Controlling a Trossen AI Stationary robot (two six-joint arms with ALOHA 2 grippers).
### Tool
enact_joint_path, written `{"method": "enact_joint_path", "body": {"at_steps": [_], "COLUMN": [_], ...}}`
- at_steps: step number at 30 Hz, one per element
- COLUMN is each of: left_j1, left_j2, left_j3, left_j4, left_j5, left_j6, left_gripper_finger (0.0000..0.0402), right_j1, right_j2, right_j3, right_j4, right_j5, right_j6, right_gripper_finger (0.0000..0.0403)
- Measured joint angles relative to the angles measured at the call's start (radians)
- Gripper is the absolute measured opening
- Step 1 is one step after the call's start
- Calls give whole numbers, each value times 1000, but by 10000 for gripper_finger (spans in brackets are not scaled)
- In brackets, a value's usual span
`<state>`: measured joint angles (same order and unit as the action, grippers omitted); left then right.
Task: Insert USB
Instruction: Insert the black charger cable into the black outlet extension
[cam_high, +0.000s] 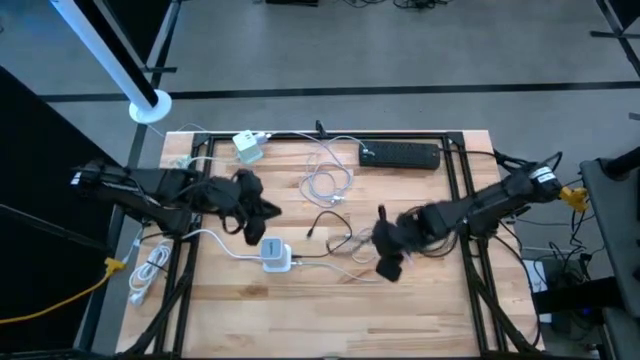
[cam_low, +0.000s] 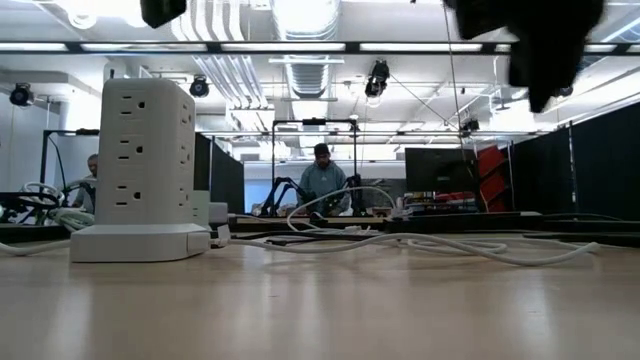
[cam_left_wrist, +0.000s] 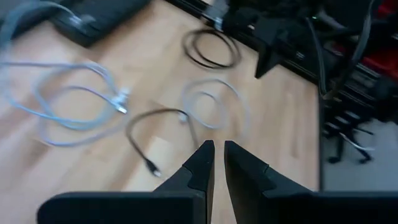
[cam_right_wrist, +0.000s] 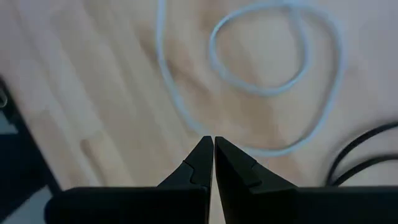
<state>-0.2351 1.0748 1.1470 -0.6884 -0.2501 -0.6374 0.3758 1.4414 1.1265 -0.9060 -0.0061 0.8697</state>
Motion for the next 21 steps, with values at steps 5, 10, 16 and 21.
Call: {"method": "enact_joint_path", "body": {"at_steps": [5,10,16,21], "left_j1": [-113,-189,-197,-197], "left_j2": [11,34,19,-28], "left_j3": [0,0,0,0], "left_j4": [1,0,-17,-149], "left_j5": [-22,-27,-23,-17], "left_j6": [-119,-216,-213,-165], "left_gripper_finger": [25,25,25,25], "right_j1": [186,261,214,74], "right_j2": [0,0,-1,-1], "right_j3": [-39,-43,-55,-163], "right_j4": [0,-59,-206,-265], "right_j5": [170,174,157,127], "right_j6": [189,327,222,53], "right_gripper_finger": [0,20,113,188]}}
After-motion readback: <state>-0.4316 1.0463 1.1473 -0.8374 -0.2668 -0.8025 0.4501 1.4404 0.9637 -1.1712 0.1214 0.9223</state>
